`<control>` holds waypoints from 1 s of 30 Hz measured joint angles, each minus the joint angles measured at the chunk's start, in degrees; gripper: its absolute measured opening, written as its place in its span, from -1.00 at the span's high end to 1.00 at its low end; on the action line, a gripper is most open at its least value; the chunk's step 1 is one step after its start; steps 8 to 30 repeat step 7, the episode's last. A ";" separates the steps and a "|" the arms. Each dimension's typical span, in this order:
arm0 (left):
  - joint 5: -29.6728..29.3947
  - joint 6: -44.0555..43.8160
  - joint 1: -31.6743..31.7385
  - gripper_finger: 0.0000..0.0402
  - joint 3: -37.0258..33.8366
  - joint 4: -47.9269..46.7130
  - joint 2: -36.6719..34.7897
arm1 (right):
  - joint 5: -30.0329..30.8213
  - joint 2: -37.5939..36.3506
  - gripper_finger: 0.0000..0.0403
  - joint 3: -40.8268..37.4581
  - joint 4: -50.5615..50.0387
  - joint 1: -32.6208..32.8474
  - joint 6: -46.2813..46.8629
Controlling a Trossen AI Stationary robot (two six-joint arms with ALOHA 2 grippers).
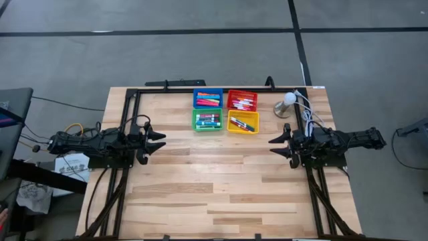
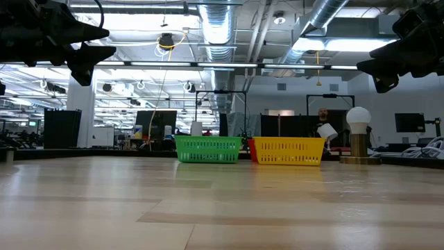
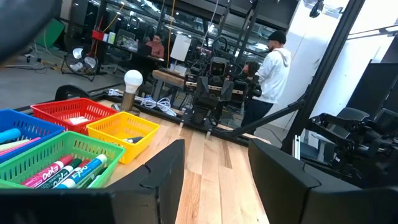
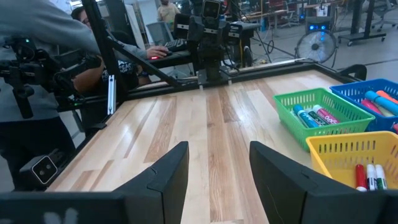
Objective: Pick & Place Markers
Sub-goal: Return to Home Position
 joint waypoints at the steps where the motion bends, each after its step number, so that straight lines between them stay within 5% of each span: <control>1: -0.02 0.00 -0.02 0.12 0.00 -0.02 0.01 | 0.00 0.00 0.20 0.00 0.00 0.00 0.00; 30: -0.02 0.00 -0.02 0.12 0.00 -0.02 0.02 | 0.00 0.00 0.21 0.00 0.01 0.00 0.00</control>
